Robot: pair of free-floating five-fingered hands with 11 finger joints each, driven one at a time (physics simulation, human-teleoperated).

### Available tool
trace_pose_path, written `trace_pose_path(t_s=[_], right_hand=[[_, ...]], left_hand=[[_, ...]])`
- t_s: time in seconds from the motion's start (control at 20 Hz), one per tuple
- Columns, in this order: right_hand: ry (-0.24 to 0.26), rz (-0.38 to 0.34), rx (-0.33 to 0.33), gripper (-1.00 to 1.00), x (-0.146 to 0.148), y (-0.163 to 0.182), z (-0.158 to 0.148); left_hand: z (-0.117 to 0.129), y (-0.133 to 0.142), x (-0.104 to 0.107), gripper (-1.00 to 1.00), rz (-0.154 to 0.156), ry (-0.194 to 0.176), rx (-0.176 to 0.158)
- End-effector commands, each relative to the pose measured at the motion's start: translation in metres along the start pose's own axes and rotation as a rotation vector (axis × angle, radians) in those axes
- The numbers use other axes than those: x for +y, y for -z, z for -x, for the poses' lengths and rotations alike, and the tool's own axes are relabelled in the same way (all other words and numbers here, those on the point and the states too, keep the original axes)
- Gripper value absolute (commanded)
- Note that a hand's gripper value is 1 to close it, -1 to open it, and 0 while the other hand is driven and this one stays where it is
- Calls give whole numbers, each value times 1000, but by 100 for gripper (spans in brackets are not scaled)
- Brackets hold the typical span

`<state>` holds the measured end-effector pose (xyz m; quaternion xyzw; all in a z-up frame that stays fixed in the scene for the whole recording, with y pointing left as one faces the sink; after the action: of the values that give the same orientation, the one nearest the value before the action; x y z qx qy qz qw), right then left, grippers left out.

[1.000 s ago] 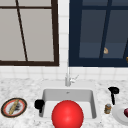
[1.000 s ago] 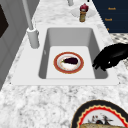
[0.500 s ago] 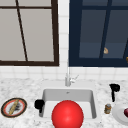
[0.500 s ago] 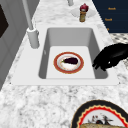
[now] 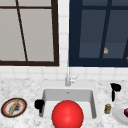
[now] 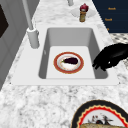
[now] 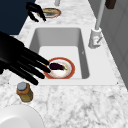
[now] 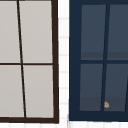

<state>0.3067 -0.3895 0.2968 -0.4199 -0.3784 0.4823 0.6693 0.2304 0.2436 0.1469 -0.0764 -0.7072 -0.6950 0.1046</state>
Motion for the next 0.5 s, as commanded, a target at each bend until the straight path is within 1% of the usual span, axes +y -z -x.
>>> trace_pose_path(t_s=[0.0,0.05,0.1,0.15,0.2,0.25,0.3,0.35,0.4,0.45], right_hand=[[122,-28,-15,-100,-3,-15,8],[118,-26,-13,-100,3,-18,13],[127,-6,-1,-100,4,-17,13],[77,7,7,-100,1,-18,13],[41,-5,-14,-100,0,-13,6],[44,-8,-14,-100,1,-15,7],[55,8,11,-100,5,-25,9],[100,-11,15,-100,1,-18,25],[129,1,-22,-100,0,-25,27],[158,-8,-33,-100,-1,-28,27]], left_hand=[[0,0,0,0,0,0,0],[0,0,0,0,0,0,0],[0,0,0,0,0,0,0],[0,0,0,0,0,0,0],[0,0,0,0,0,0,0],[0,0,0,0,0,0,0],[0,0,0,0,0,0,0],[0,0,0,0,0,0,0],[0,0,0,0,0,0,0],[0,0,0,0,0,0,0]])
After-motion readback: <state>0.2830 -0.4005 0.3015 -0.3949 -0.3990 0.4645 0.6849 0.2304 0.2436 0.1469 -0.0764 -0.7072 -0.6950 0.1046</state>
